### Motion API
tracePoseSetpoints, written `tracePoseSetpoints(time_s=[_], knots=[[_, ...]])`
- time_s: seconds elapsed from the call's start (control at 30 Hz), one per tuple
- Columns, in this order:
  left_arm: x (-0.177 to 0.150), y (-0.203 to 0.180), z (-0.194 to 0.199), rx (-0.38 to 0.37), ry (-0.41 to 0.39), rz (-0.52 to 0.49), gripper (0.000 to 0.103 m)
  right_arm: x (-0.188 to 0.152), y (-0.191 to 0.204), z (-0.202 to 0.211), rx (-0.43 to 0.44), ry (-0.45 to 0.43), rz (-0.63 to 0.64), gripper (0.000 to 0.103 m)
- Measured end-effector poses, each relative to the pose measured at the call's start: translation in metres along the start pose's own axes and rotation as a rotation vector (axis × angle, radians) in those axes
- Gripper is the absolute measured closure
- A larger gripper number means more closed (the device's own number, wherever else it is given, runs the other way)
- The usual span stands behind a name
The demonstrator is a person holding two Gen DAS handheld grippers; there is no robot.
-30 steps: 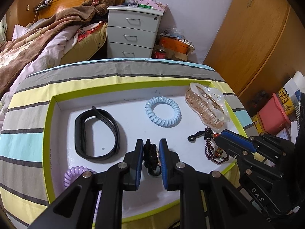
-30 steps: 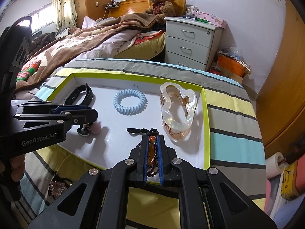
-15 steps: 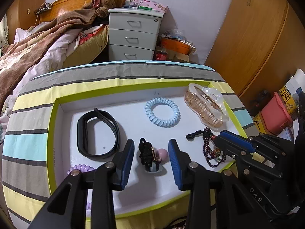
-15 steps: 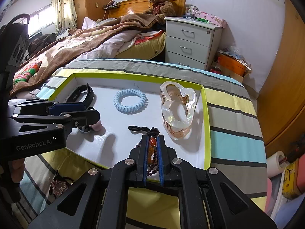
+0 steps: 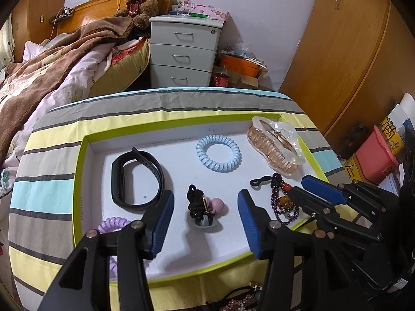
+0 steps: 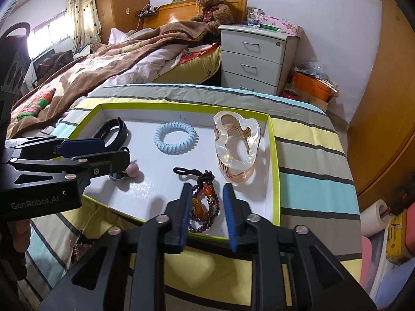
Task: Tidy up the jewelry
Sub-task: 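Withdraw both open grippers from the box toward the remaining jewelry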
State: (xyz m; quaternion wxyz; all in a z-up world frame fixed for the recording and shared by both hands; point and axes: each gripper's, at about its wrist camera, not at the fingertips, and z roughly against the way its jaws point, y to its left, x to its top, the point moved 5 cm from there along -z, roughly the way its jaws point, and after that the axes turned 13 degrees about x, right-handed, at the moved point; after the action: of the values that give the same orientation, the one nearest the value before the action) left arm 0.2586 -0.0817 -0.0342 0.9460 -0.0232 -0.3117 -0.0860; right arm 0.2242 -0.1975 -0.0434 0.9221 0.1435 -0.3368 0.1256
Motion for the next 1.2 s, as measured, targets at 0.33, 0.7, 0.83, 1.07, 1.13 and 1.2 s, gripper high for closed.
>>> tracePoseSetpoints(time_s=[0.33,0.7,0.83,1.07,1.13,1.2], knots=[[-0.004,0.001,0.018,0.014,-0.023,0.007,0.041,-0.001,0.004,0.015,-0.001,-0.037,-0.016,0.067],[-0.020,0.018,0.053,0.045,-0.080,0.035,0.034,-0.015,0.016,0.051,0.031,-0.104,-0.021,0.062],[-0.030,0.027,0.064,0.075,-0.099,0.047,0.032,-0.022,0.024,0.058,0.079,-0.114,-0.024,0.062],[-0.053,0.045,0.076,0.090,-0.099,0.106,0.029,-0.036,0.045,0.051,0.148,-0.083,0.010,0.062],[-0.059,0.051,0.078,0.091,-0.099,0.122,0.029,-0.040,0.052,0.050,0.165,-0.077,0.024,0.062],[-0.065,0.055,0.079,0.095,-0.095,0.136,0.029,-0.044,0.057,0.048,0.184,-0.071,0.028,0.062]])
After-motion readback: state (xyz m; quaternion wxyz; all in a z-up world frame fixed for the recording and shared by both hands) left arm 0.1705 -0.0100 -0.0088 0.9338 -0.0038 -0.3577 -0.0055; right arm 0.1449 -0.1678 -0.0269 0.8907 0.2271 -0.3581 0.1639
